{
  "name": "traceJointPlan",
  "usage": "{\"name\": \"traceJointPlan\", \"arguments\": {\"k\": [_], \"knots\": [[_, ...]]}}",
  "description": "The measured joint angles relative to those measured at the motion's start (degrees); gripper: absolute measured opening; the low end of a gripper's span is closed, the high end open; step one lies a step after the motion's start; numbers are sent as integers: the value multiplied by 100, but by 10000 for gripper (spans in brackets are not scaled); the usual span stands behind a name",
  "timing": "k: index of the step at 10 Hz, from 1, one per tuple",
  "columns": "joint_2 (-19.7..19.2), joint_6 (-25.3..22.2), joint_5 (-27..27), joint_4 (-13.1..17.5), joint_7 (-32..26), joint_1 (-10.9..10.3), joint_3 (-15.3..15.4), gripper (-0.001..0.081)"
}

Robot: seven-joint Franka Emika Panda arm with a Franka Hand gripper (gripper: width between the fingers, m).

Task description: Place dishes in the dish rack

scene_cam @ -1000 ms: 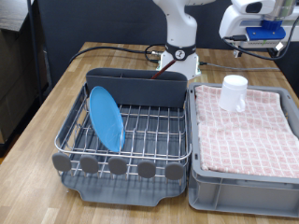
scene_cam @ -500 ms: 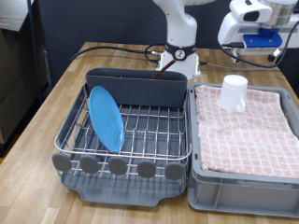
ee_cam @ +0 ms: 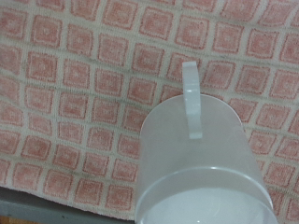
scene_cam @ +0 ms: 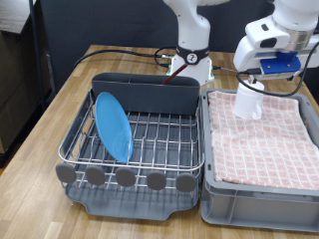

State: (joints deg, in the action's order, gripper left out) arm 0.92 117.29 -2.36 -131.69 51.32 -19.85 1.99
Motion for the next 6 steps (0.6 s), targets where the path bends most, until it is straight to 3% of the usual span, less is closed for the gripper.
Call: {"name": "traceJointPlan", "arguments": {"k": [3,6], "knots": [[-107,-69,66,161,-50,0,0,803],[-552,-134,24,505,-190,1,0,803]]}}
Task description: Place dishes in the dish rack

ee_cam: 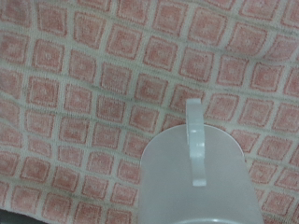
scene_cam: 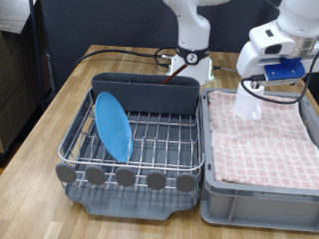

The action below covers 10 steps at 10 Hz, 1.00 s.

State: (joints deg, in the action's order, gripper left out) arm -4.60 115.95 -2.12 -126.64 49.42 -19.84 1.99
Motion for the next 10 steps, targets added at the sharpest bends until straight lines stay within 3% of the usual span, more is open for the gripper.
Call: {"name": "traceJointPlan", "arguments": {"k": [4,10], "knots": [[-557,-144,-4,302,11,3,-16,803],[-958,-89,-1,319,-113,6,-24,803]]}}
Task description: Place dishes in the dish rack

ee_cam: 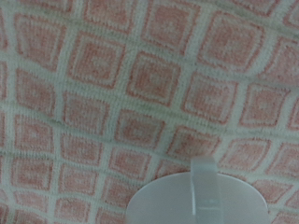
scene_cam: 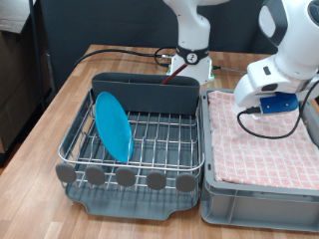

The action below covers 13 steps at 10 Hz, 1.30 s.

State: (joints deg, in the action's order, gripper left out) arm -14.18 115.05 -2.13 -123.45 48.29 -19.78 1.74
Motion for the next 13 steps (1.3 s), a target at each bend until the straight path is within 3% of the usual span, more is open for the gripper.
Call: {"name": "traceJointPlan", "arguments": {"k": [11,13], "knots": [[-89,314,-13,-389,-67,64,-29,802],[-84,402,-13,-455,-72,79,-34,445]]}}
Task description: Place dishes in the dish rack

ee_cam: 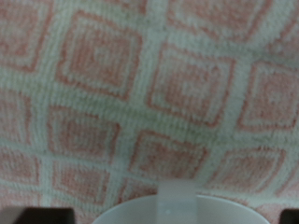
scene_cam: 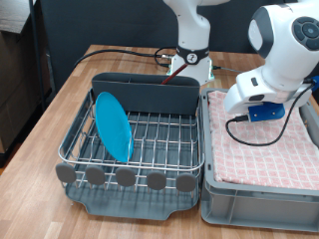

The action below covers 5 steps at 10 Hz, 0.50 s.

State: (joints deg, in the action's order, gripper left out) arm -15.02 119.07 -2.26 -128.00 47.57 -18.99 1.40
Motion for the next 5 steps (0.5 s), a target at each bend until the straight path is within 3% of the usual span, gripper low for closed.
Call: {"name": "traceJointPlan", "arguments": {"k": [1,2,3,4,5], "knots": [[0,10,0,-5,-1,8,-3,445],[4,11,0,-5,-1,14,-10,263],[15,11,0,-5,-1,15,-22,263],[34,0,10,0,-1,15,-38,101],[62,-25,10,13,-1,15,-56,73]]}}
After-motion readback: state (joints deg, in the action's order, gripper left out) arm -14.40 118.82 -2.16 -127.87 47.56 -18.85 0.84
